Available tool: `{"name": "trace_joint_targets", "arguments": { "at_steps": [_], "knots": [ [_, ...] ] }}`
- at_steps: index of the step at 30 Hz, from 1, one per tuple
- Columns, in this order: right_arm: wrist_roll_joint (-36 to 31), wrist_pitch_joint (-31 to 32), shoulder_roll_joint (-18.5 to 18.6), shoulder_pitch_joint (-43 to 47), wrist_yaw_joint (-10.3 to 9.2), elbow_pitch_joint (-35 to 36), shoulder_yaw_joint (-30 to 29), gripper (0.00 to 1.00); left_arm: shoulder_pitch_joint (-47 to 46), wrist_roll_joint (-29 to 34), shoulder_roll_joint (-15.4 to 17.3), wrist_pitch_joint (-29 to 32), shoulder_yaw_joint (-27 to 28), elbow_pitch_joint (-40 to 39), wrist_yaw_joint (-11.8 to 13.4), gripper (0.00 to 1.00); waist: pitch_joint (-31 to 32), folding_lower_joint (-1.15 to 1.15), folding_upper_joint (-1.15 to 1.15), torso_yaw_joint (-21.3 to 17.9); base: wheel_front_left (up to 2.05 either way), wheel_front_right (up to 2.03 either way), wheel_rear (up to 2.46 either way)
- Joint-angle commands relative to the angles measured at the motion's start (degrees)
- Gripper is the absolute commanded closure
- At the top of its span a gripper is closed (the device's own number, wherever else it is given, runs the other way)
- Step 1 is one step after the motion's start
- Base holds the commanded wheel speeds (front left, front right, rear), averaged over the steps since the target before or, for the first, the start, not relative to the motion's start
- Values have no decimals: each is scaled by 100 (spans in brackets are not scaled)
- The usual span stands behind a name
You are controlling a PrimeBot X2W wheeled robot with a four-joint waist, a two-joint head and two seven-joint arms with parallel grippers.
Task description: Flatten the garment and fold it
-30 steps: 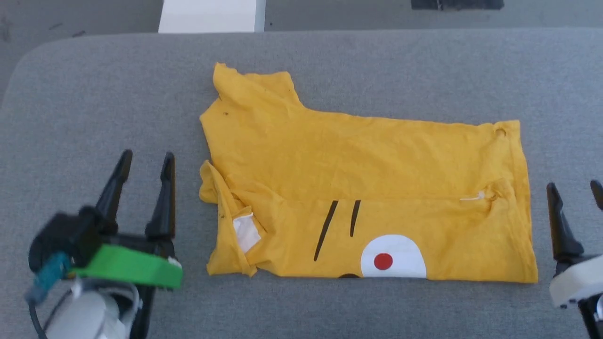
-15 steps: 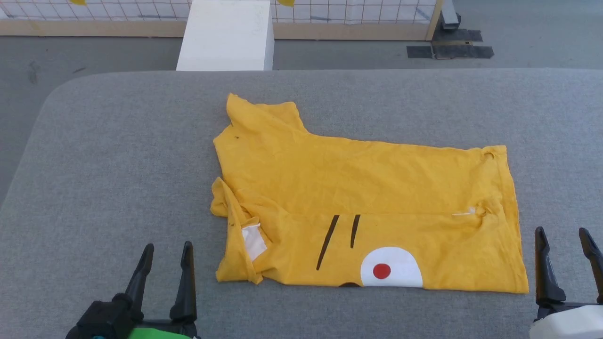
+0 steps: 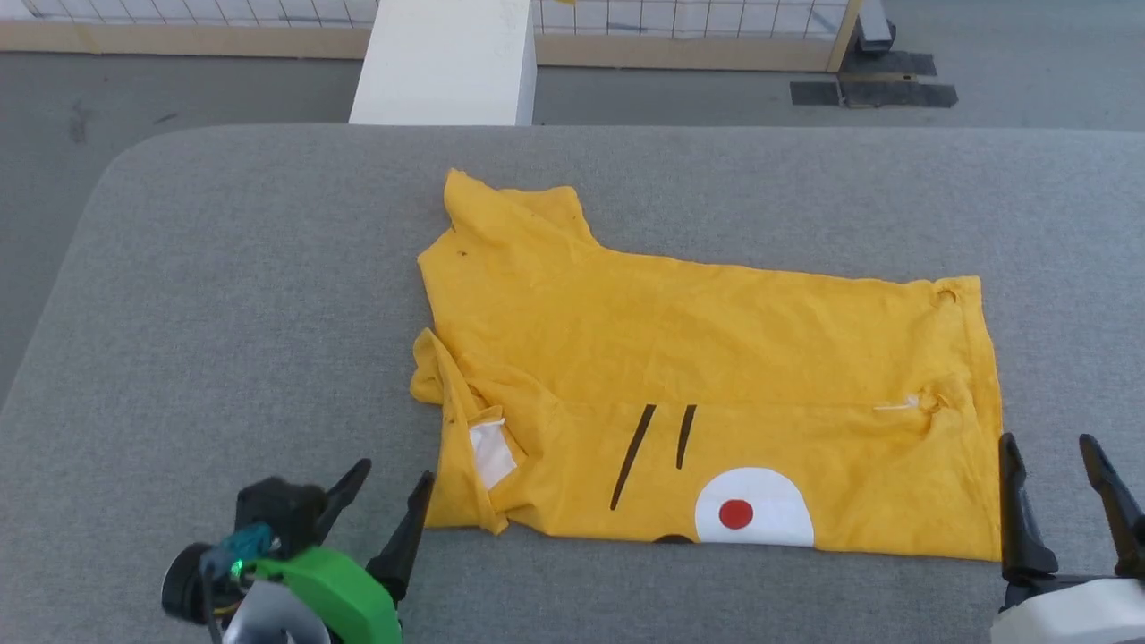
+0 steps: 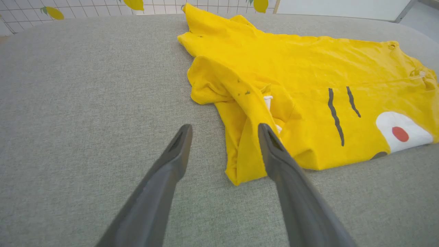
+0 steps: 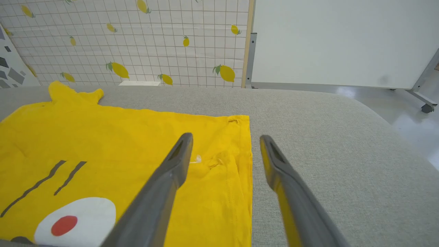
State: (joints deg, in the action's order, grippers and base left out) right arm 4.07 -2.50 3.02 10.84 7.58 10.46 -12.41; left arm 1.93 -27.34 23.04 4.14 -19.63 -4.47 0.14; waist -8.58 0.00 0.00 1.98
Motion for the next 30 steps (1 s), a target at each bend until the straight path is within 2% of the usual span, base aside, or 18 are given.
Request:
{"name": "trace_joint_targets", "arguments": {
  "at_steps": [1,6,17,23,24,26,30],
  "knots": [
    [-2,12,-13,-50,-9,12,45,0,-170,-129,23,165,-31,54,-58,0,-97,0,0,-36,0,0,0],
    [15,42,-13,-80,-9,-8,72,0,-412,-398,-18,688,-137,212,-164,0,-280,0,0,-117,0,0,0],
    [-28,102,-13,-202,-9,45,101,0,-718,-685,-187,1122,-254,840,-194,0,-671,0,0,-248,0,0,0],
    [-51,143,-13,-257,-9,82,151,0,-868,-690,-178,1608,-395,1315,-87,0,-796,0,0,-281,0,0,0],
    [-64,156,-14,-273,-9,87,171,0,-881,-684,-173,1682,-433,1360,-86,58,-808,0,0,-289,0,0,0],
    [-105,189,-14,-314,-9,102,216,0,-870,-755,-196,1784,-463,1408,-107,100,-818,0,0,-299,0,0,0],
    [-200,308,44,-417,-9,169,314,0,-801,-889,-252,1633,-326,1321,-46,100,-742,0,0,-287,0,0,0]
  ]
}}
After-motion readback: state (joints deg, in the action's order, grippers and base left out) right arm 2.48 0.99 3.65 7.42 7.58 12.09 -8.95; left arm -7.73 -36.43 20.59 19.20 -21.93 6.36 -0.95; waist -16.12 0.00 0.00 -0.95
